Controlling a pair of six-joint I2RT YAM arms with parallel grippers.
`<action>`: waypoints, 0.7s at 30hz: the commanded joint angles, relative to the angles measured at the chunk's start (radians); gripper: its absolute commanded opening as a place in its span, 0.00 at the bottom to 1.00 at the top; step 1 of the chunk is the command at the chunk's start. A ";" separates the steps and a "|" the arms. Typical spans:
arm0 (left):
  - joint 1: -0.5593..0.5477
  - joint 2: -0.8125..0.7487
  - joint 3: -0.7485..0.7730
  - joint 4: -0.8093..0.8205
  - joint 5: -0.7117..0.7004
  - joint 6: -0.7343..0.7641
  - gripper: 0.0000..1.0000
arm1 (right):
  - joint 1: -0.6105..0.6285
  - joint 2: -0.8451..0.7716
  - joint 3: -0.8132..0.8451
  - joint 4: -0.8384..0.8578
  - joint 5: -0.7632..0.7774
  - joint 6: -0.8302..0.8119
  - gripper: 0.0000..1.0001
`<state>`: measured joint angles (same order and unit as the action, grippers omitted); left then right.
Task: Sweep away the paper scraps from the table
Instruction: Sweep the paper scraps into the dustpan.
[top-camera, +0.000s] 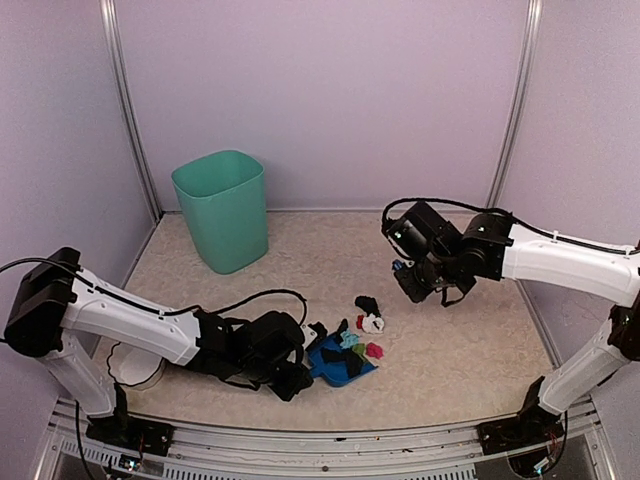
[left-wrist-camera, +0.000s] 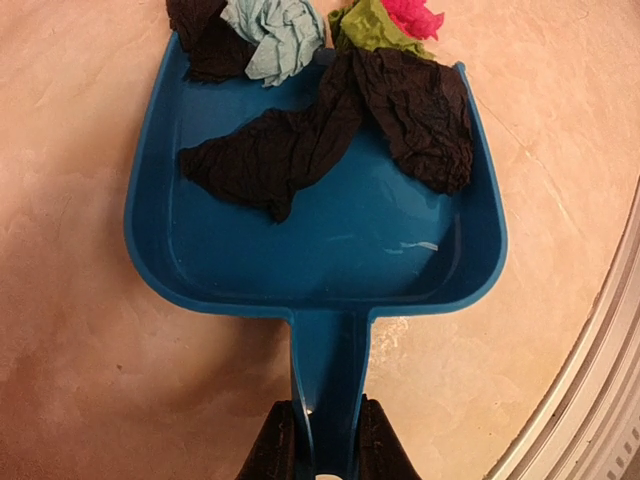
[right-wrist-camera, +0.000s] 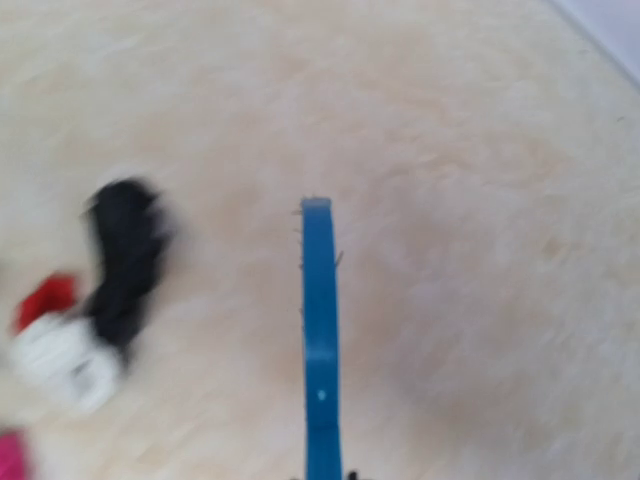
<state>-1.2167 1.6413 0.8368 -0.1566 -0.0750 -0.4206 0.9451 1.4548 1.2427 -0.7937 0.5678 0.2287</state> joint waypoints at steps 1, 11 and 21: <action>0.026 0.005 0.022 -0.015 -0.012 0.008 0.00 | -0.089 0.030 -0.046 0.216 0.000 -0.180 0.00; 0.044 0.037 0.042 -0.021 -0.003 0.019 0.00 | -0.207 0.169 -0.095 0.390 -0.183 -0.294 0.00; 0.075 0.054 0.063 -0.034 -0.003 0.023 0.00 | -0.196 0.168 -0.140 0.351 -0.415 -0.267 0.00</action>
<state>-1.1606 1.6752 0.8738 -0.1612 -0.0746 -0.4099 0.7403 1.6382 1.1240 -0.4431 0.2806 -0.0425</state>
